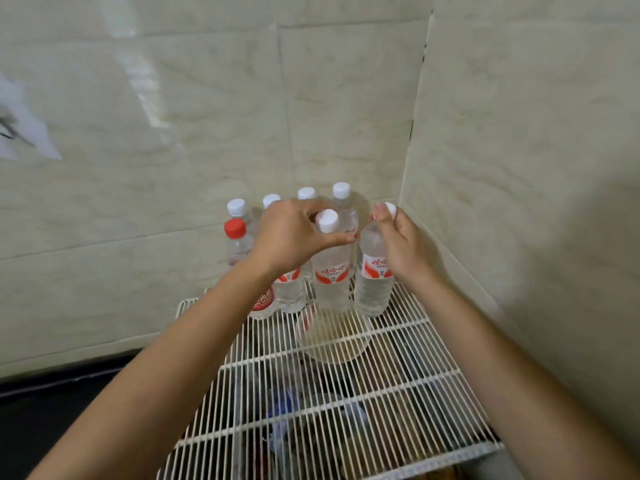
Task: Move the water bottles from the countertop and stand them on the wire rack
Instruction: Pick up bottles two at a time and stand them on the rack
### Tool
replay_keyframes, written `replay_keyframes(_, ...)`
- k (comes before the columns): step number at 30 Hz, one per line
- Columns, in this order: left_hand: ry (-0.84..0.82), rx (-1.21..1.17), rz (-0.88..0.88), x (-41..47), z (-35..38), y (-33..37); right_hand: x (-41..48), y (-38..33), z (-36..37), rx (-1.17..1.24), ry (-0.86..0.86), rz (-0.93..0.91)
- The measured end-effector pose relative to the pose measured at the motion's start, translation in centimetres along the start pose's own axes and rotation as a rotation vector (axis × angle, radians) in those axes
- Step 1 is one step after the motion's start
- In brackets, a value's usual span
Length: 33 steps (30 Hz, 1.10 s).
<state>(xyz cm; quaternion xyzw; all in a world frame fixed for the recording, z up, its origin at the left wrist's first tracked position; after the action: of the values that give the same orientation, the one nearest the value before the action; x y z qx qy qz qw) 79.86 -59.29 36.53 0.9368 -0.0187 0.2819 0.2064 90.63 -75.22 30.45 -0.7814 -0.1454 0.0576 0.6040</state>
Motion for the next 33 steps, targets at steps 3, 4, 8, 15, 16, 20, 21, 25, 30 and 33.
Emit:
replay_keyframes(3,-0.092,0.244,0.064,2.3,-0.2,-0.6,1.2,-0.7,1.0,-0.035,-0.038,0.036)
replay_keyframes(4,-0.139,0.318,0.08,2.7,0.0,-0.9,1.3,-1.0,1.5,-0.048,-0.04,0.034)
replay_keyframes(8,-0.253,0.43,0.048,3.5,0.9,-2.8,2.3,-1.3,3.5,-0.095,-0.044,0.029)
replay_keyframes(15,-0.216,0.293,0.001,3.9,1.3,-4.7,3.5,-0.4,5.1,-0.151,-0.09,0.045)
replay_keyframes(16,-0.224,0.259,-0.005,3.8,1.3,-4.9,3.6,0.0,5.0,-0.176,-0.086,0.057)
replay_keyframes(20,-0.203,0.19,0.0,3.5,1.4,-5.3,3.8,0.7,4.9,-0.251,-0.087,0.033)
replay_keyframes(21,-0.187,0.21,0.024,3.4,1.5,-5.3,3.9,0.9,4.9,-0.257,-0.089,0.055)
replay_keyframes(25,-0.197,0.255,0.062,3.3,1.7,-5.1,3.8,0.7,4.6,-0.288,-0.185,0.09)
replay_keyframes(30,-0.219,0.237,0.038,3.0,-1.2,-4.6,3.3,-1.2,2.5,-0.267,-0.102,0.005)
replay_keyframes(33,0.057,0.282,0.067,0.6,-4.6,-3.9,2.5,-3.8,0.9,-0.275,0.104,-0.194)
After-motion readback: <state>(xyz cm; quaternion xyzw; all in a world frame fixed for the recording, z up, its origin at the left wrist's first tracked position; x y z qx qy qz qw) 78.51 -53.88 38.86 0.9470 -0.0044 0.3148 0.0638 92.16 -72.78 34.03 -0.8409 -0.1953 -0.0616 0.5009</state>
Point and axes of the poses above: each hand's wrist, its own x-axis towards the middle knuckle, its own z-axis out of the palm, y = z × x, the point moved 3 cm from there along x, towards the middle knuckle, and after that the axes turned 11 degrees about z, right-handed, at the moved point
